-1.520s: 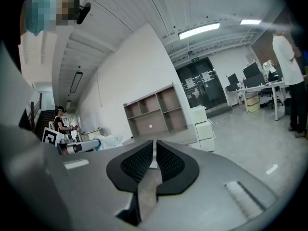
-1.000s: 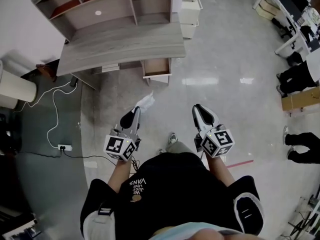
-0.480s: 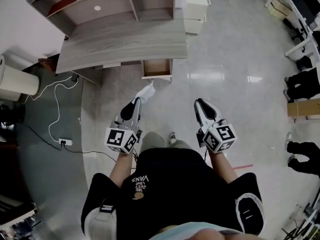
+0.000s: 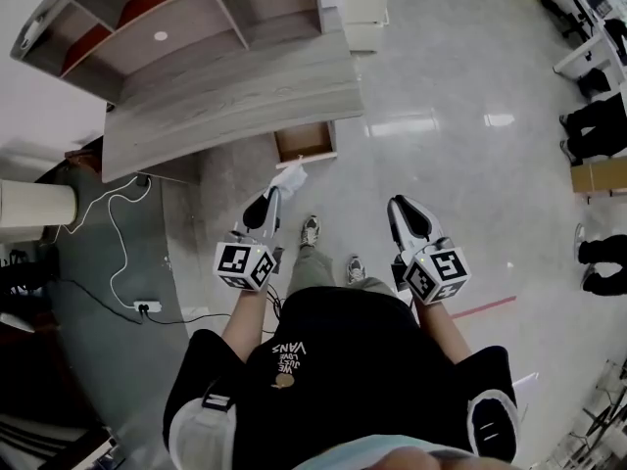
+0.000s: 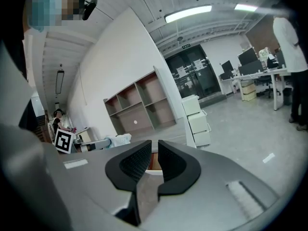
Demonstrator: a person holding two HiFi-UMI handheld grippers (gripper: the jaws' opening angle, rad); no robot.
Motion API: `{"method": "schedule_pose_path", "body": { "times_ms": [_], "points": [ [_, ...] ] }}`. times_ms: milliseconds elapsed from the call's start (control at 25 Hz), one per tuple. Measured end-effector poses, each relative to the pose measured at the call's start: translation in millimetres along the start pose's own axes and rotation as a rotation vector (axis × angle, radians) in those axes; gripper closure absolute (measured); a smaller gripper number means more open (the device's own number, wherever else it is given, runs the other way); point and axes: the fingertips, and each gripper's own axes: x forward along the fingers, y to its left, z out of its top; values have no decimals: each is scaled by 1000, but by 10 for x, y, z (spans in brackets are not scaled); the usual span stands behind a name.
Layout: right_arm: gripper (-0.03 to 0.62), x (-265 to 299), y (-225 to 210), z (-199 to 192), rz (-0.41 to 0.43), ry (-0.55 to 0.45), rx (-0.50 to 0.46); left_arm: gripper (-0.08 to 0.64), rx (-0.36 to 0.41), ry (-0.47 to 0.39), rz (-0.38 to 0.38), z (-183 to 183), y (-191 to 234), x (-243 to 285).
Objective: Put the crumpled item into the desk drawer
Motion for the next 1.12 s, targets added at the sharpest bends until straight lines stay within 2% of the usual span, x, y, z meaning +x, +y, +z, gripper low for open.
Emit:
{"method": "schedule_pose_path", "body": {
  "times_ms": [560,1120],
  "points": [
    [571,475,18,-187,-170,3,95,502,-14,186,-186,-585,408,1016],
    [571,788,-104,-483,-234,49,173,502,-63,300,-230,-1092,636,1620]
  ]
}}
